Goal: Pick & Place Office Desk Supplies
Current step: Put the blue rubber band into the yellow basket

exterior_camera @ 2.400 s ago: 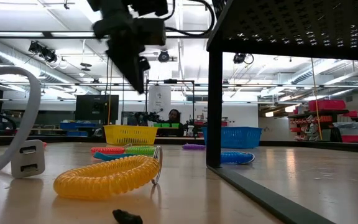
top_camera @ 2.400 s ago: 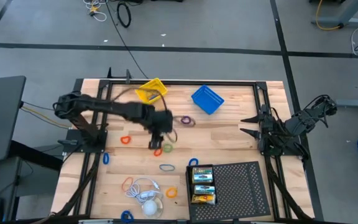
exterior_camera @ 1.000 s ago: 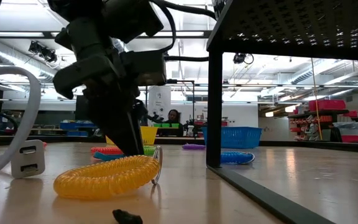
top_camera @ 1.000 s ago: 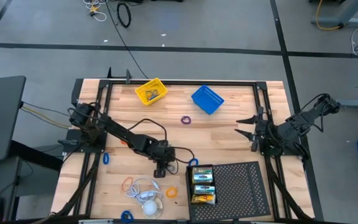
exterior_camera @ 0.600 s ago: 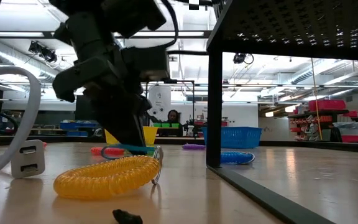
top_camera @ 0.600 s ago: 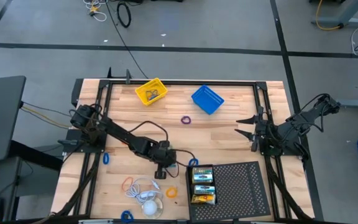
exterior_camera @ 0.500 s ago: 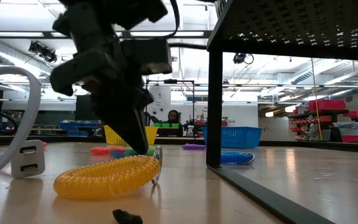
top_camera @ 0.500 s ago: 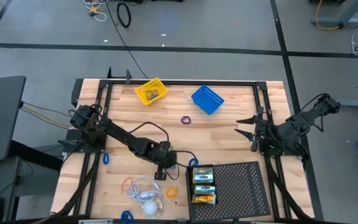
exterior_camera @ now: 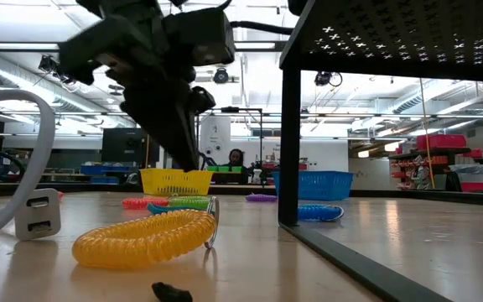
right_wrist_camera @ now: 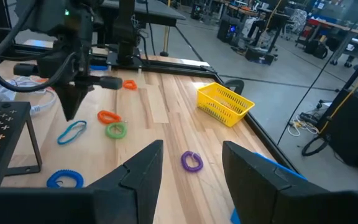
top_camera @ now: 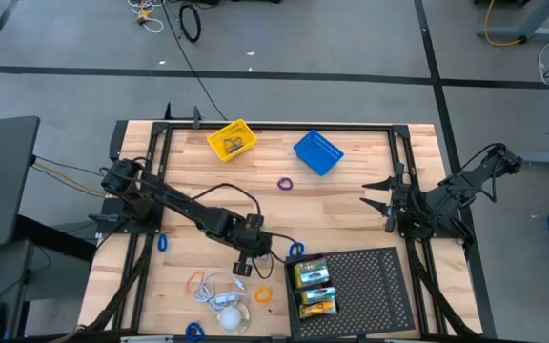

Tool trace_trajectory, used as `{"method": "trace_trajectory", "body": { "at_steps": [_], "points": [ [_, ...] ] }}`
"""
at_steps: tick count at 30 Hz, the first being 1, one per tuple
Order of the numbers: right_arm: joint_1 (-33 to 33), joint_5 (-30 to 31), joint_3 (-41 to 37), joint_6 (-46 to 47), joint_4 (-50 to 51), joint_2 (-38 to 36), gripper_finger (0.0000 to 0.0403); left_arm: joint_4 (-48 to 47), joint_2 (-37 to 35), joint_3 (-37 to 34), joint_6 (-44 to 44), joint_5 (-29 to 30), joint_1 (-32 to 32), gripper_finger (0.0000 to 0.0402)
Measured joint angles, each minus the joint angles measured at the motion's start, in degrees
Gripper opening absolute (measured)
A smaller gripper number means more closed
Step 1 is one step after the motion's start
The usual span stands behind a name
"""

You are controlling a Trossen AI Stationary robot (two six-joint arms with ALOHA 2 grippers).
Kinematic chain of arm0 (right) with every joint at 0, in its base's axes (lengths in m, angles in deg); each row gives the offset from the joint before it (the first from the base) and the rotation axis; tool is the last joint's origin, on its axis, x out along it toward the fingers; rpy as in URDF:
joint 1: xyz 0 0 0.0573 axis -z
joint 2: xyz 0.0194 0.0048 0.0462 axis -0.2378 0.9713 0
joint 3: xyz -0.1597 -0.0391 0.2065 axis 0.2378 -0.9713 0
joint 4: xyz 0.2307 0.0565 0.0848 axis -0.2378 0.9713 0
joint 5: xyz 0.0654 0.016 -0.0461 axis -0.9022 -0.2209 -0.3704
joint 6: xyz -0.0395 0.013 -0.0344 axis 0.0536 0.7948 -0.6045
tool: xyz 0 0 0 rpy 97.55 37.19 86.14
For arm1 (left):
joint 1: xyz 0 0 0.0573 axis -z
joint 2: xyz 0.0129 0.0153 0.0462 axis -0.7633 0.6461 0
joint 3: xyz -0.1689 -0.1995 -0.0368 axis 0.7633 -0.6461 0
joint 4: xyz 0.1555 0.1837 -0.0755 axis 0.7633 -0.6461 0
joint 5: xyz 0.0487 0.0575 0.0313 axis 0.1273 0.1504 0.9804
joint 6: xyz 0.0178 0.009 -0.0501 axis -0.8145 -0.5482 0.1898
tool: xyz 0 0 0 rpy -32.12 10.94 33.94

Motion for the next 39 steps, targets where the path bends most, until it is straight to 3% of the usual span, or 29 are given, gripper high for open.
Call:
{"method": "trace_trajectory", "body": {
  "at_steps": [4,13,18,22,28,34,39],
  "points": [
    [0.0,0.02,0.0,-0.02,0.0,0.02,0.0176,0.52,1.13,-0.48,-0.44,0.19,0.08,0.003],
    [0.02,0.04,0.02,-0.02,0.0,0.0,0.0176,0.03,4.73,-0.43,-0.8,-2.53,-1.5,0.0145],
    [0.02,0.04,0.02,-0.02,0.02,0.0,0.0176,0.71,7.65,-0.08,-2.75,-3.54,-1.49,0.0172],
    [0.02,0.04,0.02,-0.02,0.02,0.0,0.0176,0.56,8.32,-0.14,-2.83,-2.76,-1.46,0.0145],
    [0.01,0.07,0.02,-0.02,0.04,0.0,0.0176,0.04,8.46,-0.21,-1.55,-2.65,-1.2,0.0017],
    [0.01,0.09,0.02,-0.02,0.04,0.0,0.0176,-1.35,7.14,-0.24,2.99,-1.94,-0.57,0.0005],
    [0.02,0.26,0.02,-0.04,0.07,0.0,0.0176,-5.81,3.63,-0.86,5.31,4.69,0.4,0.0004]
  ]
}}
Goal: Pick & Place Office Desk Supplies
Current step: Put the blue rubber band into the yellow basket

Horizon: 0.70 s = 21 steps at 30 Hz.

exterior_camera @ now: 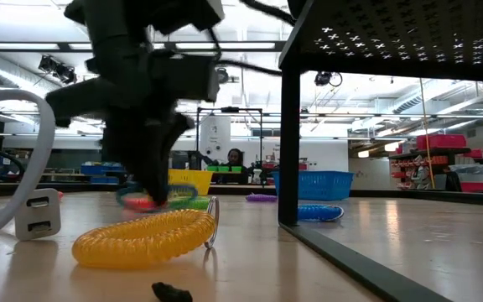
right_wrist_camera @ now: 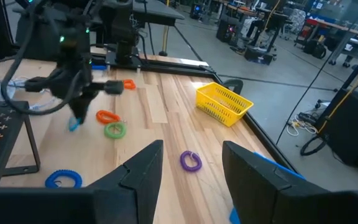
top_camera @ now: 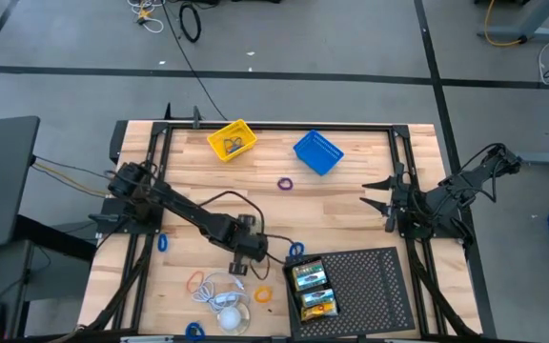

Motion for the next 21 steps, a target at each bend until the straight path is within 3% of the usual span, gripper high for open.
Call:
{"method": "trace_trajectory", "body": {
  "at_steps": [5,15,21],
  "points": [
    [0.0,-0.02,0.0,-0.03,0.0,0.02,0.0176,-6.47,-2.93,0.26,3.72,8.31,-0.85,0.0003],
    [0.0,-0.07,0.0,-0.44,0.05,0.02,0.0176,-6.47,-9.05,0.3,0.68,12.97,-5.48,0.0002],
    [-0.01,-0.33,0.0,-0.42,0.42,0.01,0.0176,-6.24,-14.65,0.35,-4.5,14.86,-11.39,0.0002]
  ]
}}
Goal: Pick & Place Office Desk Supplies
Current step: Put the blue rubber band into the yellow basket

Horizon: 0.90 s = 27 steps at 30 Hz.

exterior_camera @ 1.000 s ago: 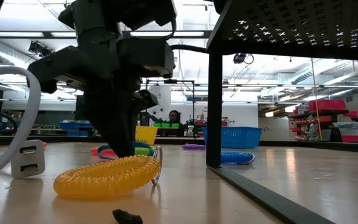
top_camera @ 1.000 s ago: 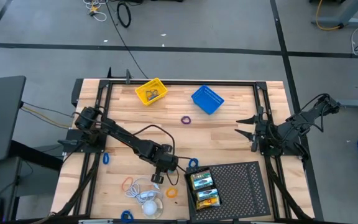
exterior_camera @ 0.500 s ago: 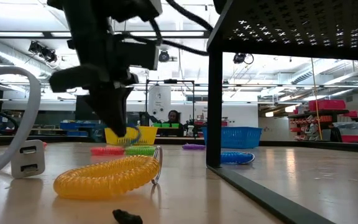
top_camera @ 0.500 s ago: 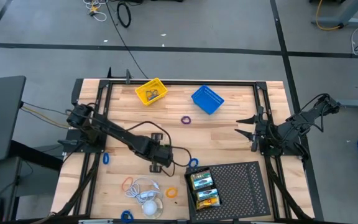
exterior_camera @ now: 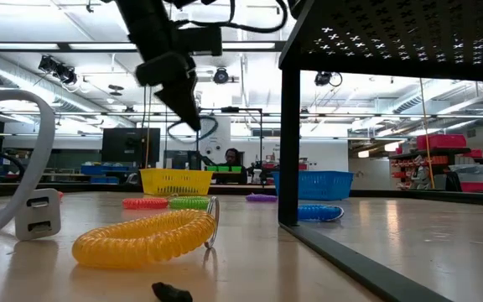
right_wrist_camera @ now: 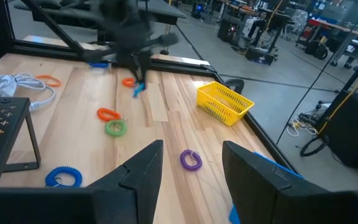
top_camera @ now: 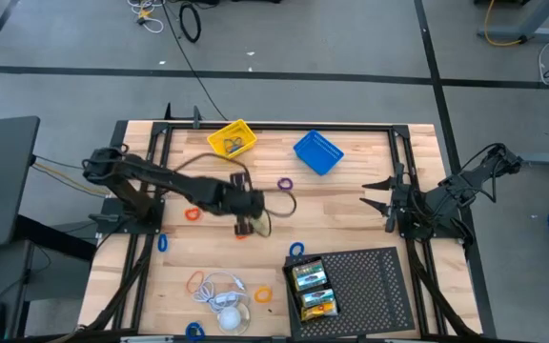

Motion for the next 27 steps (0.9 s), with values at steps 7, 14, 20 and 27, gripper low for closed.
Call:
{"method": "trace_trajectory", "body": {
  "at_steps": [7,14,20,27],
  "points": [
    [0.0,-0.36,0.0,0.0,0.33,0.01,0.0176,10.87,-6.96,-4.19,-8.47,-8.07,-12.31,0.0002],
    [0.0,-0.55,-0.05,0.09,0.59,0.02,0.0176,21.8,-13.57,-10.78,-13.39,-18.92,-29.91,0.0002],
    [0.01,-0.55,-0.1,0.11,0.35,0.01,0.0176,22.4,-12.92,-11.98,-12.07,-22.19,-44.34,0.0002],
    [0.01,-0.55,-0.11,0.31,-0.23,0.01,0.0176,22.45,-7.06,-11.98,-12.58,-26.5,-53.84,0.0002]
  ]
}}
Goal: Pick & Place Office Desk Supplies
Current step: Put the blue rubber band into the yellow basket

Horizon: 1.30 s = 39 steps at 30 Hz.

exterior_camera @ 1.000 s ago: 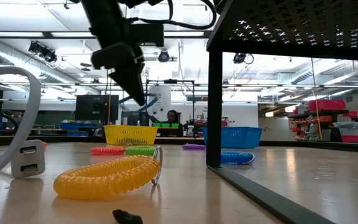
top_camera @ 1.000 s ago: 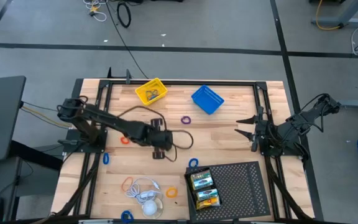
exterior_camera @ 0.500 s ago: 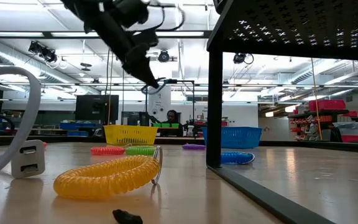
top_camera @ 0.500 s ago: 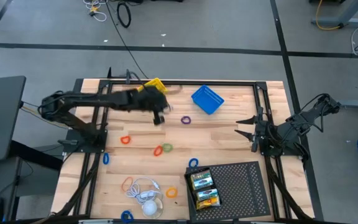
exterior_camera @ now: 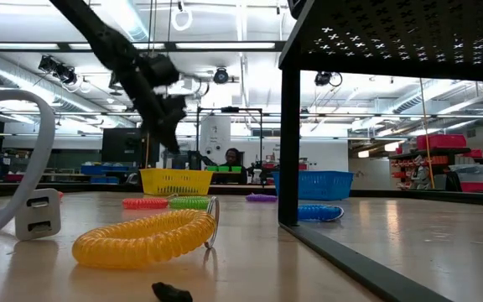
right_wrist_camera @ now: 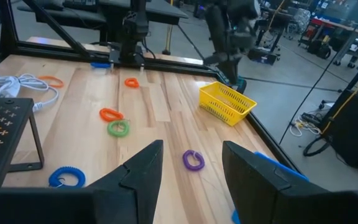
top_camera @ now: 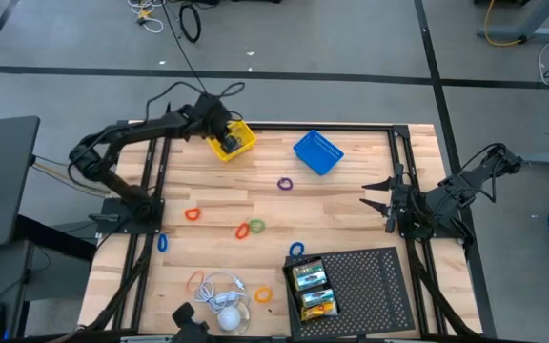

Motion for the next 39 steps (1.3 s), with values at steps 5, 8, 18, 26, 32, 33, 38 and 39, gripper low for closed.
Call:
{"method": "trace_trajectory", "body": {
  "at_steps": [5,8,18,26,32,33,38,39],
  "points": [
    [-0.01,0.02,0.0,-0.01,-0.41,0.0,0.0176,0.02,5.26,0.0,-0.04,-5.27,-2.23,0.0002],
    [0.0,0.02,0.0,0.28,-0.41,0.0,0.0176,-0.02,7.1,0.0,-0.72,-5.21,-2.06,0.0004],
    [0.0,0.05,-0.02,0.66,-0.78,0.0,0.0176,0.13,7.94,0.0,-0.71,-2.52,-2.01,0.0069],
    [-0.02,0.9,-0.02,2.32,-0.76,0.83,0.0176,1.84,7.94,0.02,-1.12,-3.49,-2.01,0.0133],
    [-0.01,2.44,-0.04,3.58,-0.73,3.69,0.0176,1.75,7.94,0.02,-1.86,-3.25,-1.77,0.0197],
    [0.0,2.68,-0.04,3.68,-0.81,4.26,0.0176,1.75,7.9,0.02,-1.86,-2.62,-1.77,0.0206],
    [0.0,4.7,-0.04,3.82,-2.89,6.62,0.0176,1.58,7.52,0.09,-2.69,-0.8,-1.78,0.0232],
    [0.0,5.29,-0.05,3.82,-3.72,6.92,0.0176,1.26,7.52,0.09,-3.17,-0.83,-1.79,0.0234]
  ]
}}
